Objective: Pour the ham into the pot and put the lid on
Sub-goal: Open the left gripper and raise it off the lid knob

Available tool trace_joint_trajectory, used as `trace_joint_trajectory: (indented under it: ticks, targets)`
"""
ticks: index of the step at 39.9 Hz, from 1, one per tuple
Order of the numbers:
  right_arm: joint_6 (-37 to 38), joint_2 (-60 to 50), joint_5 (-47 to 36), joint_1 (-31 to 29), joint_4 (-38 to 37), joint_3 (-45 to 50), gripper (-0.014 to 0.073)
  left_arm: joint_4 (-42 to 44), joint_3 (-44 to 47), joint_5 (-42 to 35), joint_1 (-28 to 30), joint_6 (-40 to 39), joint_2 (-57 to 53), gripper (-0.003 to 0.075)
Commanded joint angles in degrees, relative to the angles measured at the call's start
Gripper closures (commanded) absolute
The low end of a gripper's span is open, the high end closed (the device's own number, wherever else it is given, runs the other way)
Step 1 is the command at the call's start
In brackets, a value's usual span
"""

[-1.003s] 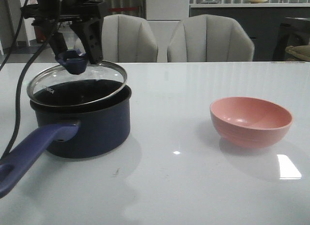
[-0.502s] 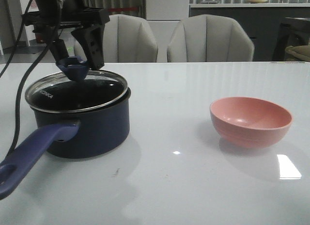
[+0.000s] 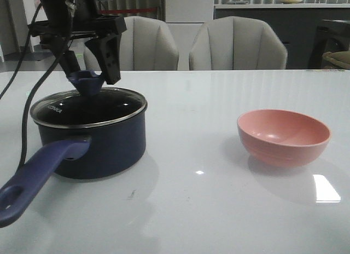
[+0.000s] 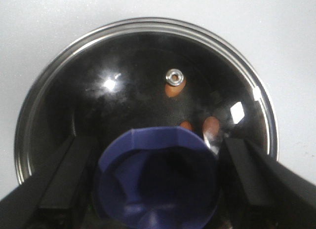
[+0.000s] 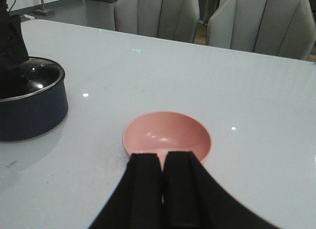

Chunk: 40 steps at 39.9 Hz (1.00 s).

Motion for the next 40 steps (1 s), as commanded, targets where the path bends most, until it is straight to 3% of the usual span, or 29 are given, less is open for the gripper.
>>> trace_joint_trajectory:
  ticks: [1,6,24,32,40]
  targets:
    - [-0.68,0.28,-4.07,-0.06,0.12,-1.51,0.0448,-0.98,-1.72,1.48,-0.30,-0.08,-2.31,0.0148]
    - [-0.68,0.28,-4.07,-0.06,0.12,-1.51,0.0448,-0.98,-2.31,1.94,-0.30,-0.08,-2.42,0.0092]
    - [-0.68,0.28,-4.07,-0.06,0.12,-1.51,0.0448,-0.88,-7.88,2.48,-0.06,-0.08,-6.61,0.0094]
    - [-0.68,0.28,-4.07,-0.06,0.12,-1.51,0.0448,-0.88,-2.49,0.74,-0.06,0.40,-15.17,0.0095]
    - [-0.68,0.28,-4.07,-0.06,0.12,-1.51,0.0448,-0.88,10.68,-5.73,-0.06,1.89,-28.35,0.0095]
